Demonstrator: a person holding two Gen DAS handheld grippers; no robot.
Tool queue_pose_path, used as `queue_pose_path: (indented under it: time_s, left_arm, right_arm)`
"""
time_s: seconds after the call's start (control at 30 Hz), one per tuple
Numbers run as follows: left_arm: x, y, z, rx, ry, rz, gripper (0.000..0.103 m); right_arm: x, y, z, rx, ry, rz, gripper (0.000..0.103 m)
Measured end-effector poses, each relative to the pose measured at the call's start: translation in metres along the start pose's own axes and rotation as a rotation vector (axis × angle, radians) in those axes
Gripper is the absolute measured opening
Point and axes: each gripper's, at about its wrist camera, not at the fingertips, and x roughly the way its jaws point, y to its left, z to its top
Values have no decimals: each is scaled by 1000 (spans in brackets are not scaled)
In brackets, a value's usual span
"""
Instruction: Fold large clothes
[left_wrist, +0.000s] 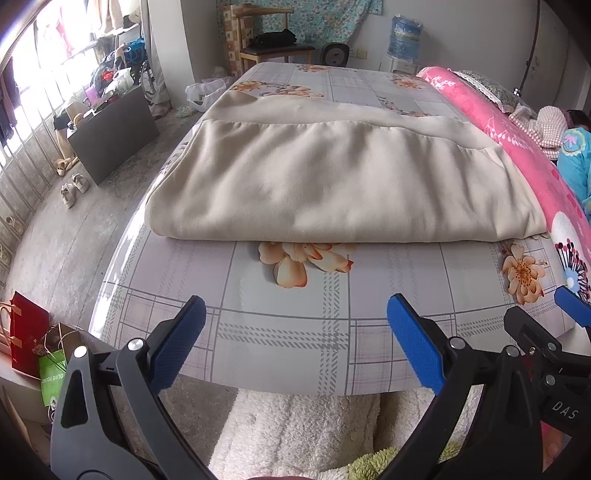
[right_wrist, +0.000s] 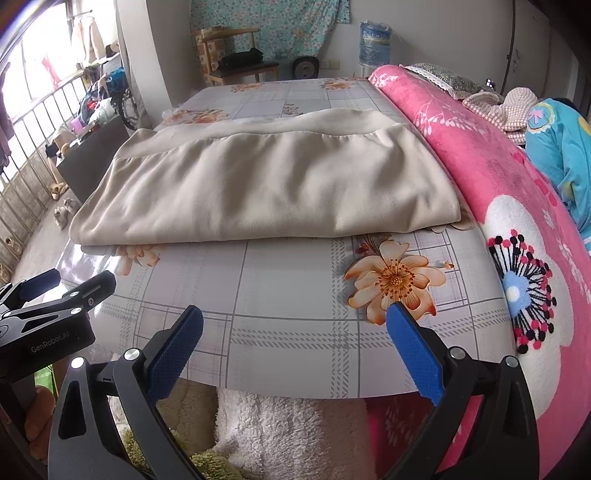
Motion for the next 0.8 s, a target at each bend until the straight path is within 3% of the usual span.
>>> queue_pose_path:
  time_s: [0.8]
  left_arm:
    - [-4,-11,-6,35,11,-16,95]
  right_arm:
    - [-5,-6,2,23,-14,-13,97]
